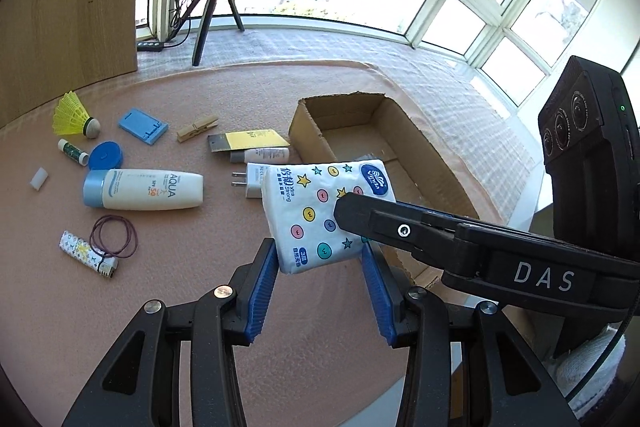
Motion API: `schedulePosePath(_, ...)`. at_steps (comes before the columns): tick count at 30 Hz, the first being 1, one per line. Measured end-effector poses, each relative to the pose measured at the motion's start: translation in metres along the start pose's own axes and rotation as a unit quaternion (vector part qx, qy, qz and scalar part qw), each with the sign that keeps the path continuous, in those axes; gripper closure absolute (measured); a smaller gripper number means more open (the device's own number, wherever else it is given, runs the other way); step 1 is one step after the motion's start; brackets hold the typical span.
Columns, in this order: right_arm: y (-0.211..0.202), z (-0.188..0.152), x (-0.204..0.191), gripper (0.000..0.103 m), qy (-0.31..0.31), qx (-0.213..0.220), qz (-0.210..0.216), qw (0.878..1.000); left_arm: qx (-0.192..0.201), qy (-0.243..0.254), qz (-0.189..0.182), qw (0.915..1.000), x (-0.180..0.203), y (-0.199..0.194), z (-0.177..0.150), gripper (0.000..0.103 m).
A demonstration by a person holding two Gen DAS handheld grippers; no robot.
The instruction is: Organize objects
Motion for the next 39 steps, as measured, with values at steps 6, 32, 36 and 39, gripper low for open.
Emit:
schedulePosePath(6,-0.033,-0.002,0.024,0.064,0.023,0.039,-0.011,0.999,0.002,0.039,-0.014,0.9991,0.041,0.008,0.017,0.057)
schedulePosePath(32,-0.078,-0.014,0.126,0.058,0.112,0.088,-0.075,0.987,-0.06,0.11,0.005,0.9922,0.121,0.087,0.02,0.041)
schedulePosePath(36,-0.071,-0.013,0.121,0.058,0.107,0.081,-0.067,0.989,-0.06,0.089,0.011,0.9941,0.098,0.082,0.018,0.041)
schedulePosePath(39,-0.063,-0.012,0.11,0.058,0.092,0.075,-0.065,0.991,-0.059,0.078,0.019,0.995,0.083,0.077,0.014,0.041)
Point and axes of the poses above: each gripper's, at about its wrist camera, not at the fingertips, and y roughly the way its jaws point, x to its right, z to its top, the point moved 2 cm from there along y, roughly the way its jaws point, and after that the axes turned 12 degrees about -x, right-handed, at the moved point
